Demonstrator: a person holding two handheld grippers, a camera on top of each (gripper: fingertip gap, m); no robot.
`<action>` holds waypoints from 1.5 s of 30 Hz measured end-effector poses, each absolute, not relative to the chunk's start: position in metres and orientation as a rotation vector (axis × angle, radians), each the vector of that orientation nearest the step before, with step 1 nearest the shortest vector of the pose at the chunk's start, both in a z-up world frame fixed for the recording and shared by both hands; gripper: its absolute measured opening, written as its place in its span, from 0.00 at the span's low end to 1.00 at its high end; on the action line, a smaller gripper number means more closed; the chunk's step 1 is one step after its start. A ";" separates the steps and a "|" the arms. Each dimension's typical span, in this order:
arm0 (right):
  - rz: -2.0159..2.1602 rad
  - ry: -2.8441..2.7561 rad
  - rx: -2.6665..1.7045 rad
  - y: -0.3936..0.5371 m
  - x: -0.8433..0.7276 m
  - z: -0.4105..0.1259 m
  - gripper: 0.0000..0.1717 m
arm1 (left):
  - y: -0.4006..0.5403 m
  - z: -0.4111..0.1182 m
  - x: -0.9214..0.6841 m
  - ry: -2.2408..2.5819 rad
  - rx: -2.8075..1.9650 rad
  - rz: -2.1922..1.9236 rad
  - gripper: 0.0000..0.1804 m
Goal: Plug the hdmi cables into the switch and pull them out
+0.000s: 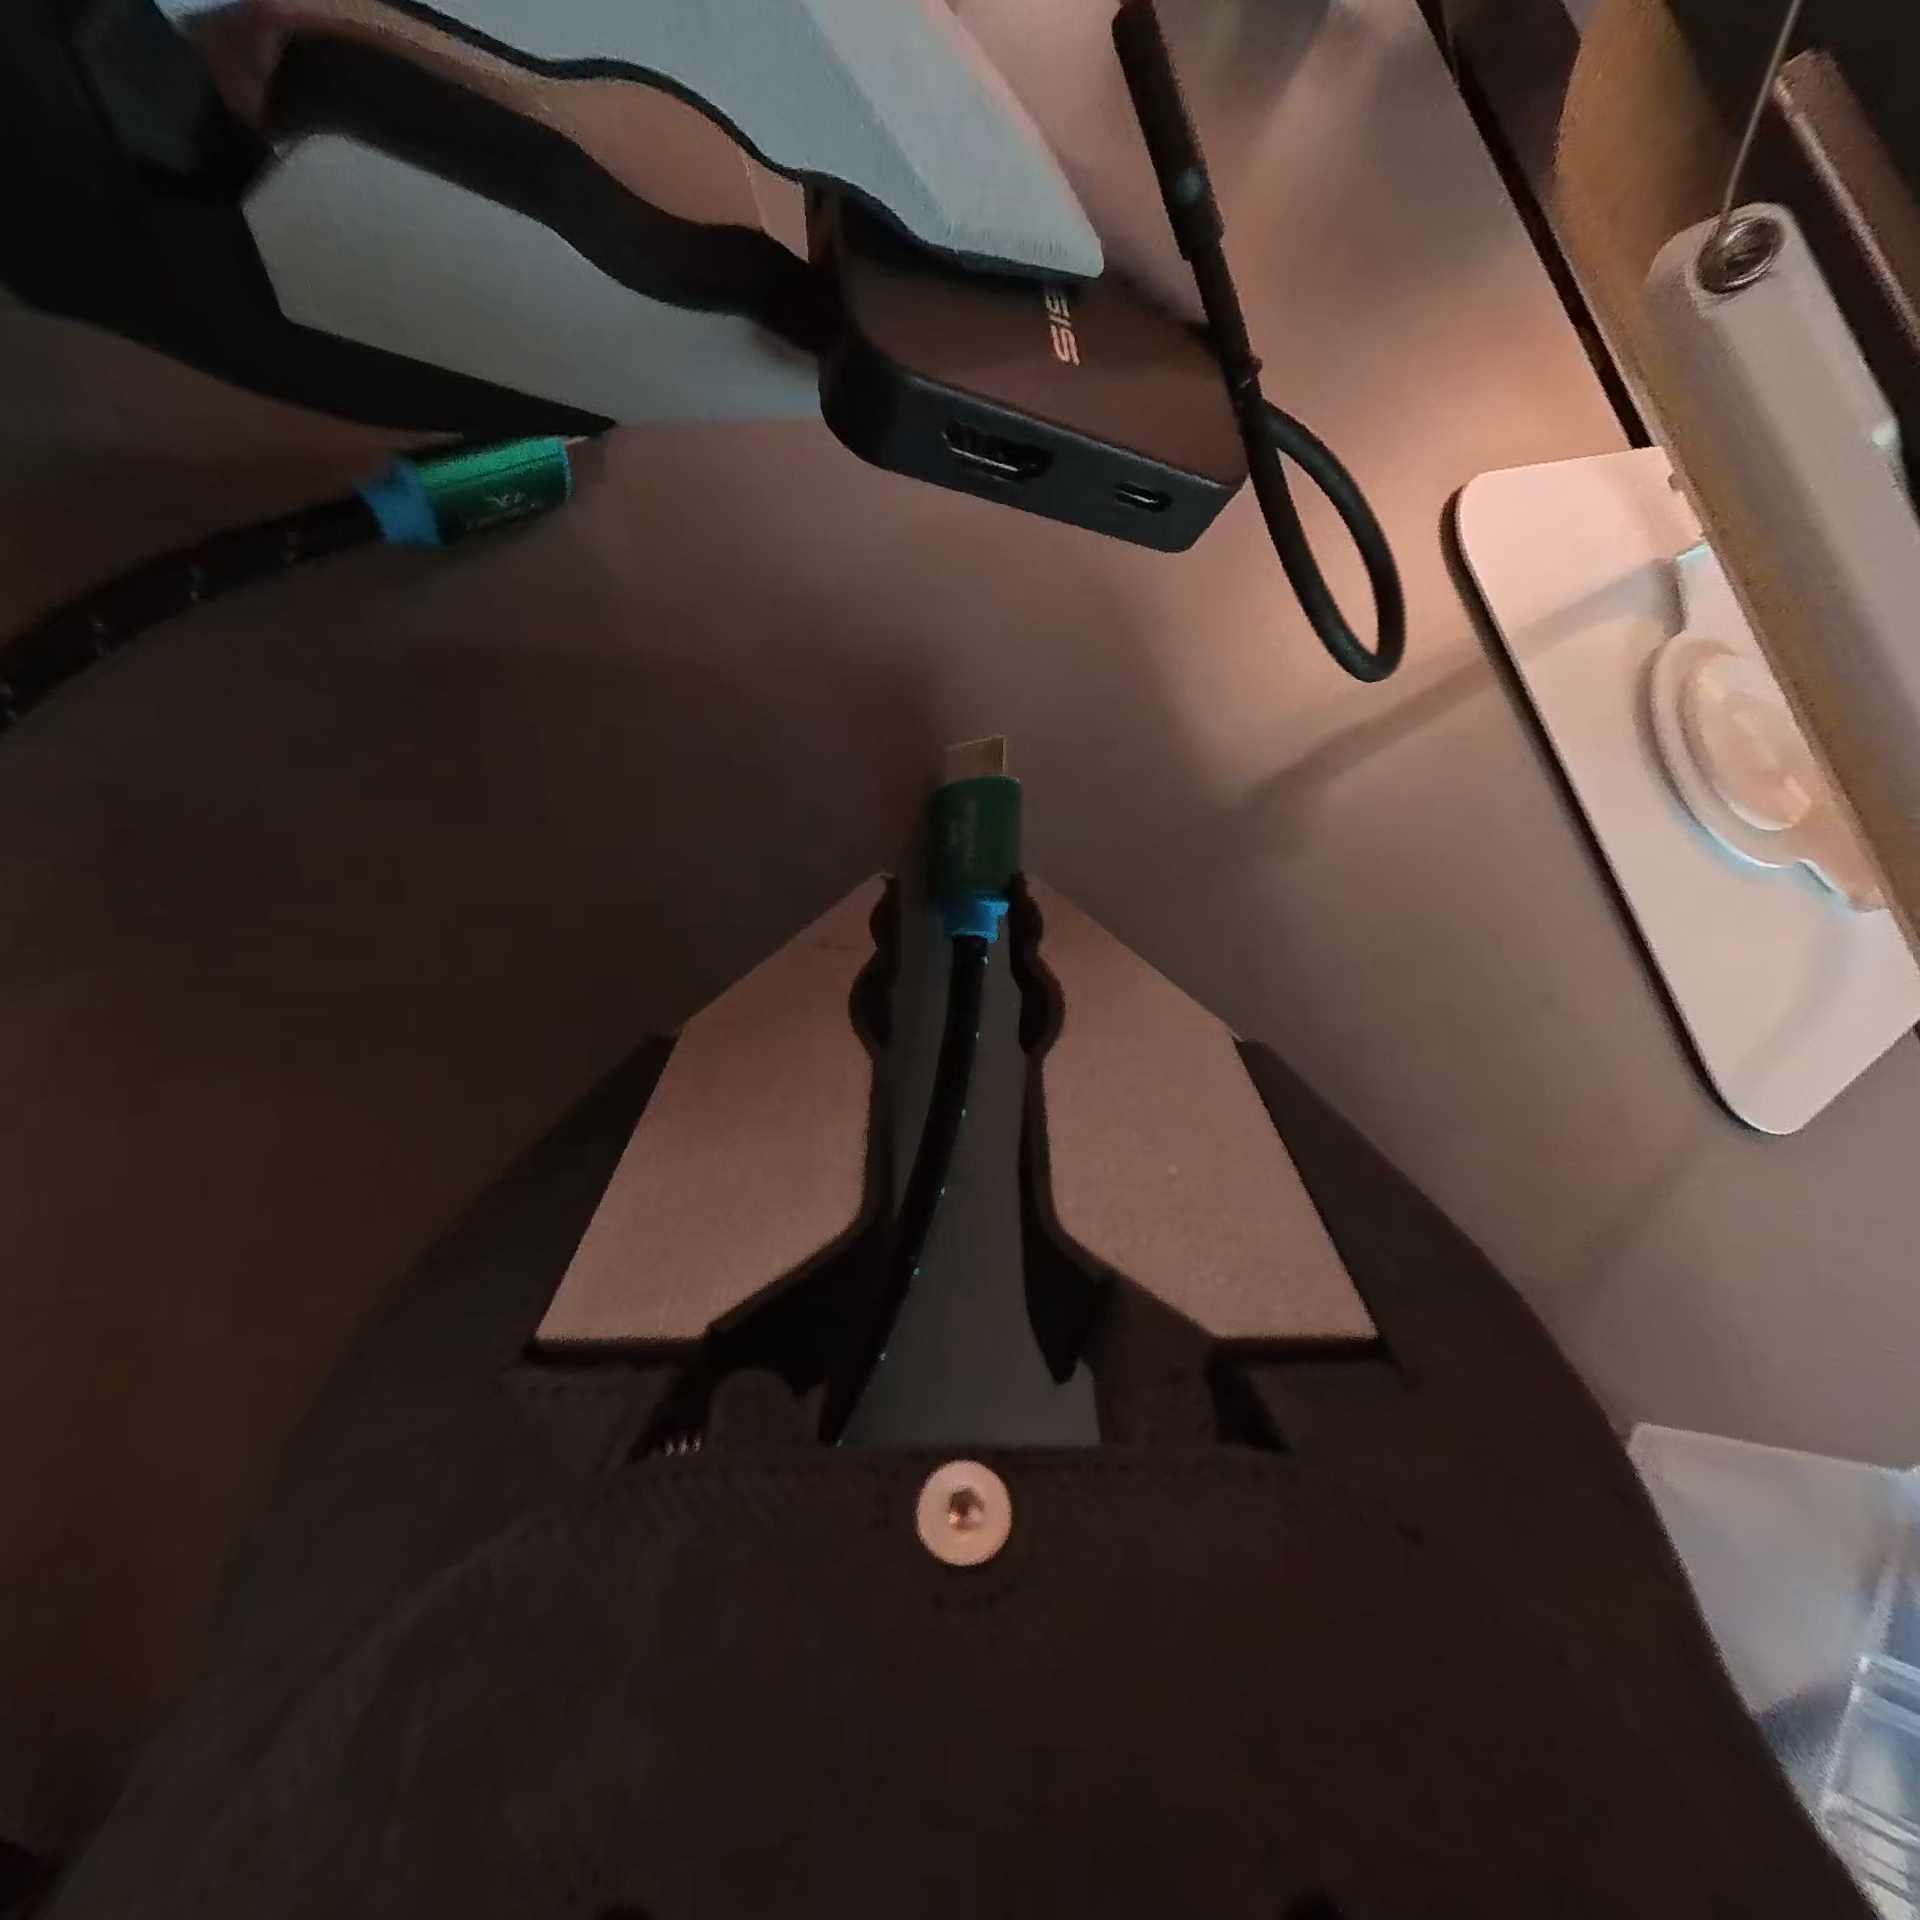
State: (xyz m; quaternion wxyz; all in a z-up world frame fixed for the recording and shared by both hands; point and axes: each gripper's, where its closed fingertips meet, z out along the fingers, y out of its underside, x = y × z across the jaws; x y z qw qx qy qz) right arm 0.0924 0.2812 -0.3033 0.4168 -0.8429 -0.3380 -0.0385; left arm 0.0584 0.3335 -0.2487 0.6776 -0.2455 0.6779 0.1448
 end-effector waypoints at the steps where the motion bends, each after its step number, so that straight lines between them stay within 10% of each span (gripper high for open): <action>1: -0.108 -0.858 -2.113 0.281 0.093 -0.304 0.10 | 0.334 -0.249 0.058 1.523 -0.552 0.324 0.06; 45: -0.323 -1.015 -1.967 0.300 0.092 -0.309 0.09 | 0.332 -0.247 0.057 1.521 -0.601 0.259 0.06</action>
